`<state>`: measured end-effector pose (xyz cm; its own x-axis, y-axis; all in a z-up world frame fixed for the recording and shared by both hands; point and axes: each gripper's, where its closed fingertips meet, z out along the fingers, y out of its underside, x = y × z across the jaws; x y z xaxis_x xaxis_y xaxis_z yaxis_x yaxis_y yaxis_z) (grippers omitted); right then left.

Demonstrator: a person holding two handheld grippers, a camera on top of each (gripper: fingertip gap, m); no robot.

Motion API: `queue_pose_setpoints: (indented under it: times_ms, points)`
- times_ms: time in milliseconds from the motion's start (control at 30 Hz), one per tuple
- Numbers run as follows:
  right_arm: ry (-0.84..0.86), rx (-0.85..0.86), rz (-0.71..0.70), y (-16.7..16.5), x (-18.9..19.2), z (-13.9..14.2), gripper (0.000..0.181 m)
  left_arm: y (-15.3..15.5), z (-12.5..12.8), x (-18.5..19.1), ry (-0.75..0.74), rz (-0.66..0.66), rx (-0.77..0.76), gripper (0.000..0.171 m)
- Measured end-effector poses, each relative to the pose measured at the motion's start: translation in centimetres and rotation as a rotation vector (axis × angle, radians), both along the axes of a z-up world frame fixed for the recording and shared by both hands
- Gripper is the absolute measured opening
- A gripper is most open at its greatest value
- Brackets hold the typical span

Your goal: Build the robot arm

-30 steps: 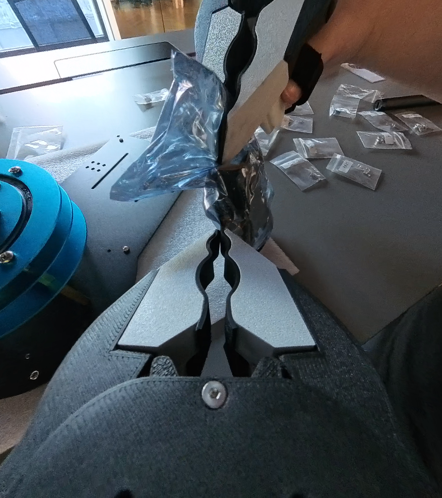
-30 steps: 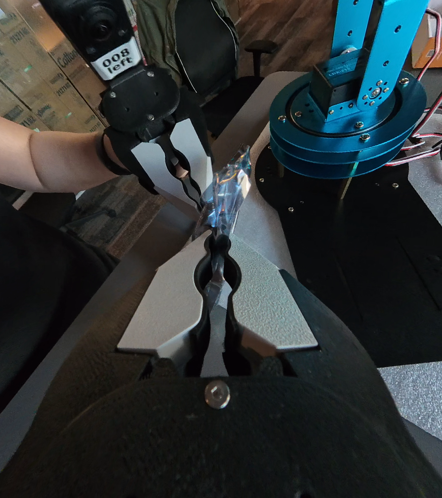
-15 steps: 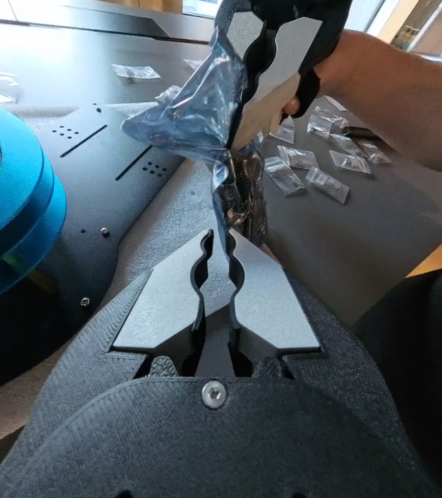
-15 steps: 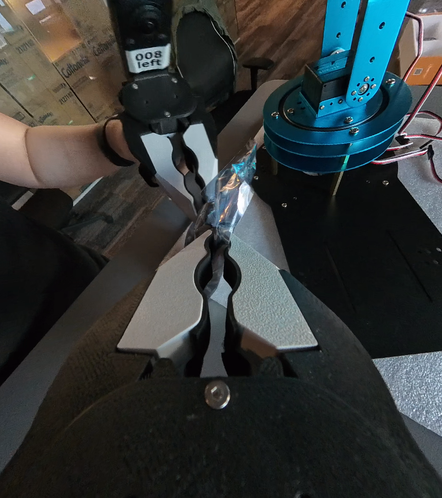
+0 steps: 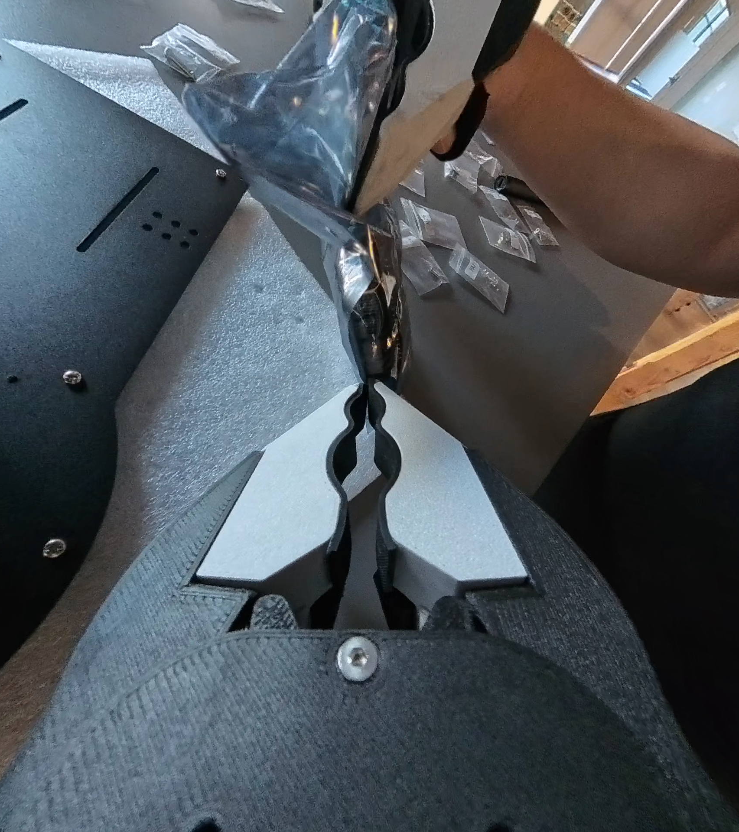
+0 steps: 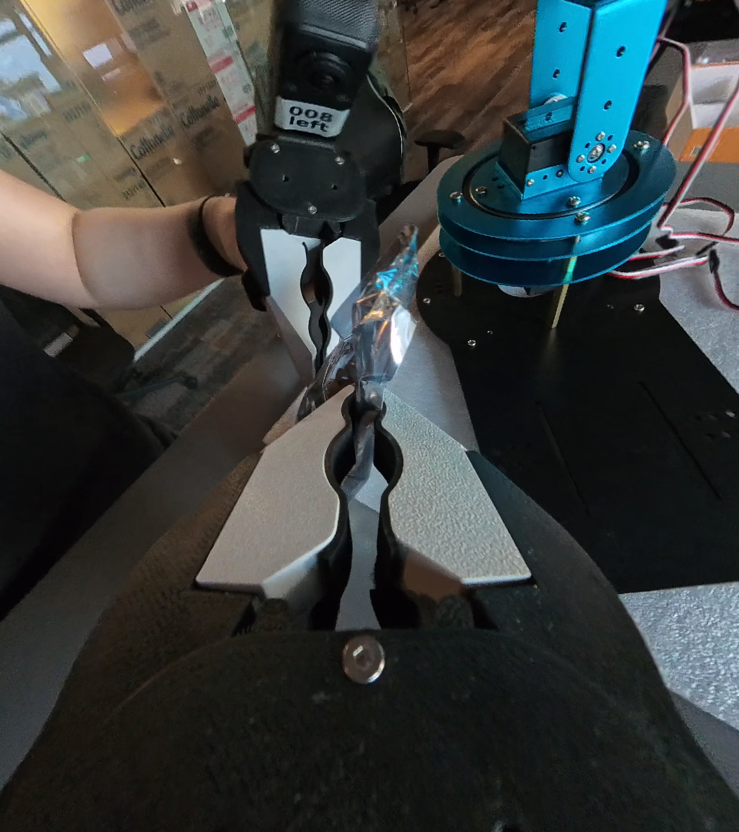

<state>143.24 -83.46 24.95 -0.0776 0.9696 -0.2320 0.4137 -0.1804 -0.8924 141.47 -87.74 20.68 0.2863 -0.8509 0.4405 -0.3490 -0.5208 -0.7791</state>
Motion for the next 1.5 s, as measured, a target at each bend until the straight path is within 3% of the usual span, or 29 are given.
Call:
queue_pose_setpoints:
  times_ms: [467,700,900,1000,1100,1300,1400,1500]
  points:
    - [-0.165,0.024,0.04,0.0,0.1,-0.9,0.0,1.2,-0.2,0.1,0.145,0.101,0.163,0.0]
    - [-0.152,0.005,-0.001,0.6,0.7,-2.0,0.0,1.4,-0.4,0.3,0.066,0.127,0.08,0.0]
    - [-0.027,-0.118,-0.094,2.2,0.7,-1.9,0.001,0.8,-0.4,0.3,0.012,0.088,-0.017,0.0]
    - [-0.022,-0.122,-0.147,3.1,0.8,-2.1,0.013,1.0,-0.7,0.2,0.037,0.108,0.003,0.0]
    - [-0.052,-0.087,-0.22,4.3,1.3,-2.3,0.035,1.2,-0.4,0.2,0.025,0.117,0.023,0.0]
    - [-0.005,-0.115,-0.237,4.5,3.6,0.5,0.055,1.5,0.0,-0.2,0.006,0.137,0.045,0.0]
    - [-0.058,0.06,-0.155,1.7,2.4,0.7,0.088,1.4,0.2,-0.1,-0.002,0.128,0.038,0.0]
    - [-0.184,0.322,-0.062,-1.3,0.4,-1.1,0.091,1.2,0.5,0.3,-0.034,0.114,0.01,0.0]
